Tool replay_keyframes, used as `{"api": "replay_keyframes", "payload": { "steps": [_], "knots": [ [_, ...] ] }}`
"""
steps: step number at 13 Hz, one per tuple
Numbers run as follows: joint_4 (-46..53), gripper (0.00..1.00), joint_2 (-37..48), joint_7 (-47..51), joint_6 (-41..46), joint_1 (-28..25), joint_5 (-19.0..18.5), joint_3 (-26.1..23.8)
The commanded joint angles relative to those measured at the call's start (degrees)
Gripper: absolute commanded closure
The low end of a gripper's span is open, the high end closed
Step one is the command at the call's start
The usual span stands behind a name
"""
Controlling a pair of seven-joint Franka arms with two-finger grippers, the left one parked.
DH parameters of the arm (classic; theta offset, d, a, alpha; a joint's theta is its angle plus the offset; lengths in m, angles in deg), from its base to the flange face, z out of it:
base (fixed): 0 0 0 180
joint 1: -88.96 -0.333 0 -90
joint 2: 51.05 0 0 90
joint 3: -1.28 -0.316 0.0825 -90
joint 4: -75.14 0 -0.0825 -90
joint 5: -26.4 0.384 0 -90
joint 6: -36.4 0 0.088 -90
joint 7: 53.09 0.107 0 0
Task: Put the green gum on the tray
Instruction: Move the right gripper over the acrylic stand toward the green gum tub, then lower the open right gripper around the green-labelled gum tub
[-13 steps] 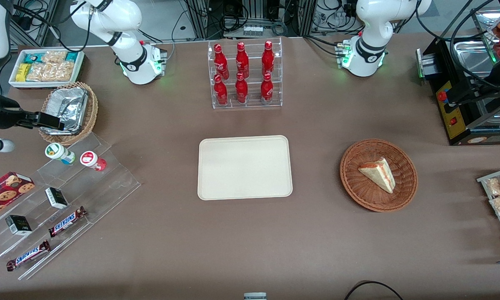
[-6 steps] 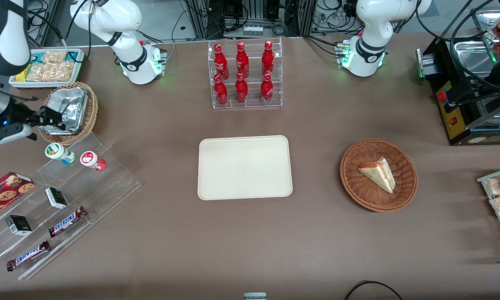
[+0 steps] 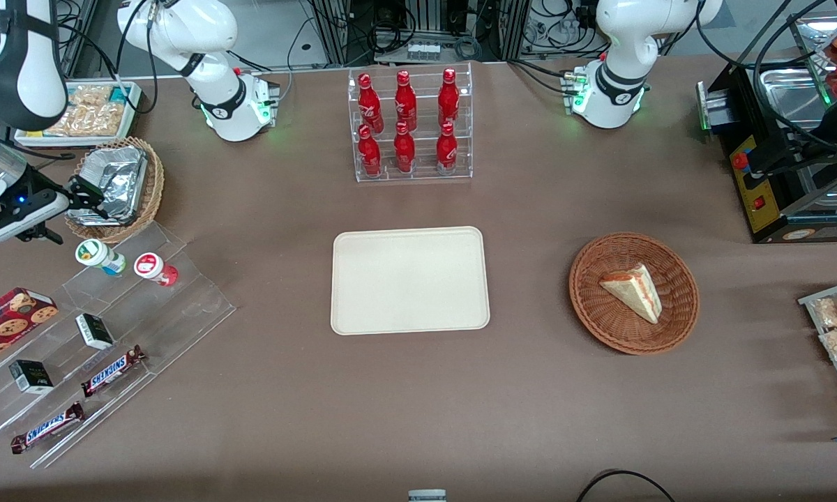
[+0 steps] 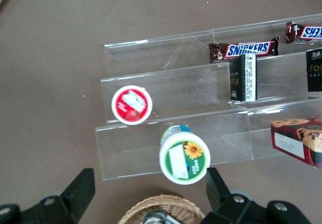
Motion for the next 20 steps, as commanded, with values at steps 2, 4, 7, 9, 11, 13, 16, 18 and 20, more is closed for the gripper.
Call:
{"api": "replay_keyframes", "payload": {
  "steps": [2, 4, 7, 9, 11, 13, 16, 18, 20],
  "knots": [
    [-0.81, 0.01, -3.13, -2.23, -5.49, -0.07, -0.91, 0.61],
    [-0.81, 0.01, -5.06, -3.89, -7.77, -0.07, -0.91, 0.87],
    [-0.81, 0.01, -6.82, -6.01, -9.63, -0.07, -0.91, 1.66],
    [-0.81, 0.01, -7.61, -6.01, -10.68, -0.07, -0.82, 1.66],
    [-0.81, 0.01, -8.23, -6.01, -10.95, -0.07, -0.74, 1.66],
    [-0.9, 0.01, -8.49, -6.01, -10.86, -0.07, -0.73, 1.66],
    [-0.81, 0.02, -9.11, -6.01, -10.86, -0.07, -0.65, 1.66],
    [-0.9, 0.1, -9.11, -6.01, -10.86, -0.07, -0.65, 1.66],
    [-0.81, 0.5, -9.02, -6.01, -10.51, -0.16, -0.65, 1.66]
  ]
}}
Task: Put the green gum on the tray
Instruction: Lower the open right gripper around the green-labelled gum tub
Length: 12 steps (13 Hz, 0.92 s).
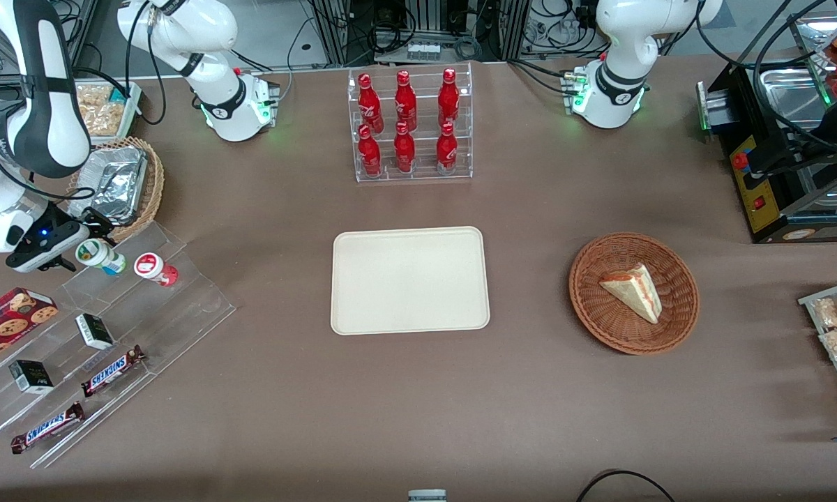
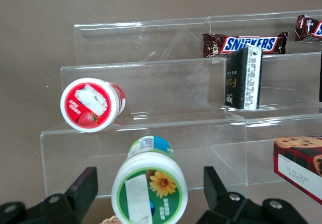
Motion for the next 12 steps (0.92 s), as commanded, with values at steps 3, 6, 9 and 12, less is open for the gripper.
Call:
{"api": "replay_keyframes", "payload": {
  "steps": [3, 6, 9, 12],
  "knots": [
    [0.07, 1.0, -0.08, -0.38, -0.01, -0.14, -0.65, 0.38],
    [3.4, 1.0, 0.09, -0.12, 4.54, -0.75, -0.65, 0.21],
    [12.53, 1.0, -0.09, 0.93, 16.83, -2.59, -0.21, -0.24],
    [19.3, 1.0, 0.27, 10.13, 27.12, -7.32, 0.41, -0.24]
  ]
}}
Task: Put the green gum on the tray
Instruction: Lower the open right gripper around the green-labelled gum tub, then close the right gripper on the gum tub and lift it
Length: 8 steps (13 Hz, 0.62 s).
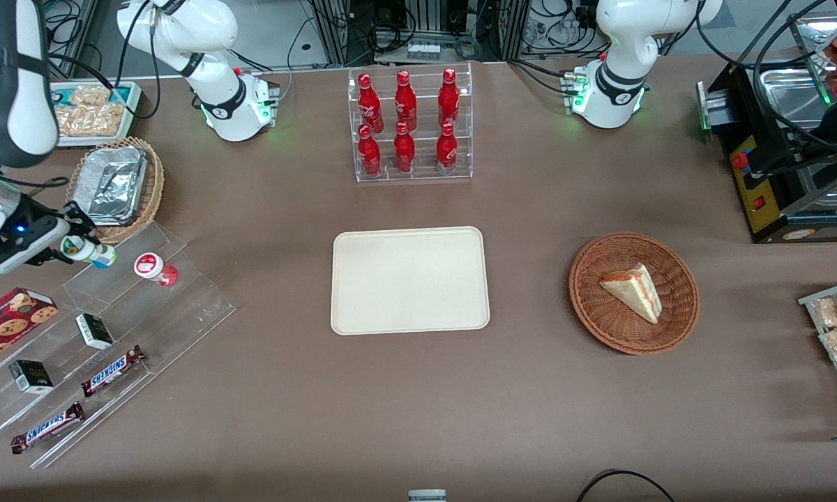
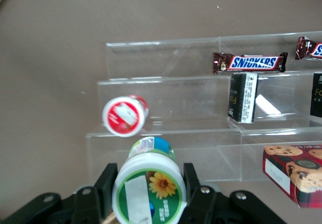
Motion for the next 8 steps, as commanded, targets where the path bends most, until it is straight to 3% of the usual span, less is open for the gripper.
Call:
{"api": "replay_keyframes", "payload": {
  "steps": [1, 8],
  "knots": [
    [7.15, 1.0, -0.42, 8.38, 9.01, -5.75, 0.3, 0.22],
    [14.01, 1.0, -4.37, 41.4, 12.73, -27.63, 1.09, 0.22]
  ]
}}
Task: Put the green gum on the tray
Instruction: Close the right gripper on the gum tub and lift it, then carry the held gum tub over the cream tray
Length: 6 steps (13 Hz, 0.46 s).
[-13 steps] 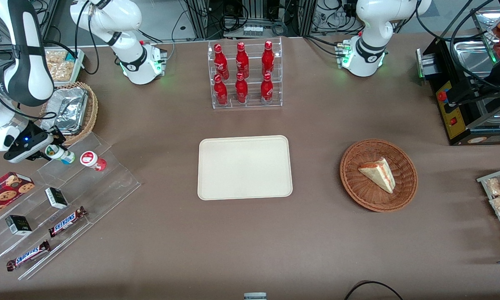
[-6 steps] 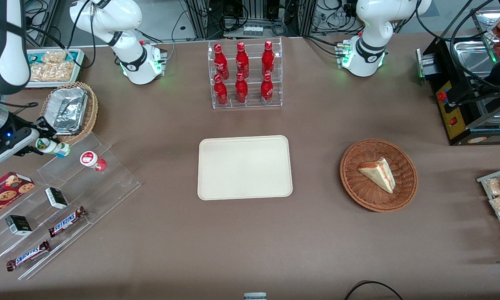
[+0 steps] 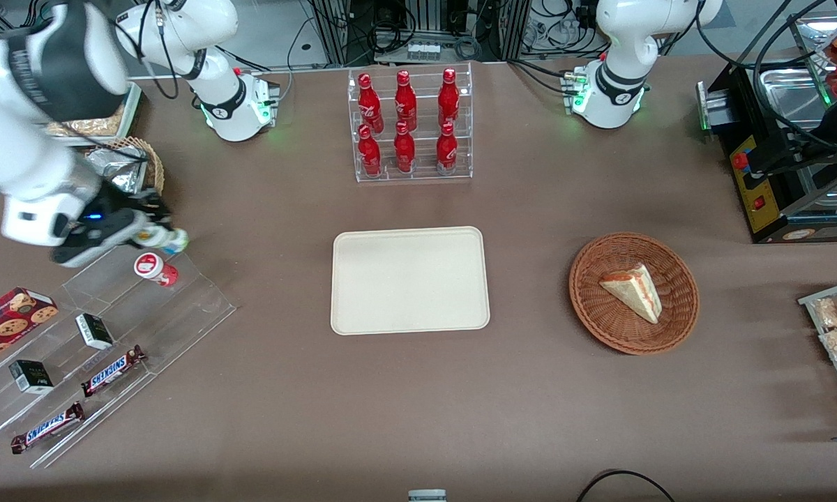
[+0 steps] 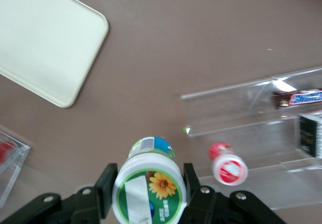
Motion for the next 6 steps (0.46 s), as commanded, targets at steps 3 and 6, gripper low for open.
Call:
{"api": "replay_keyframes", "payload": {
  "steps": [3, 6],
  "knots": [
    [10.27, 1.0, -10.52, 24.78, 1.18, -14.48, 1.6, 0.72],
    [17.56, 1.0, -19.66, 41.05, -0.57, -21.53, 4.33, 0.72]
  ]
}}
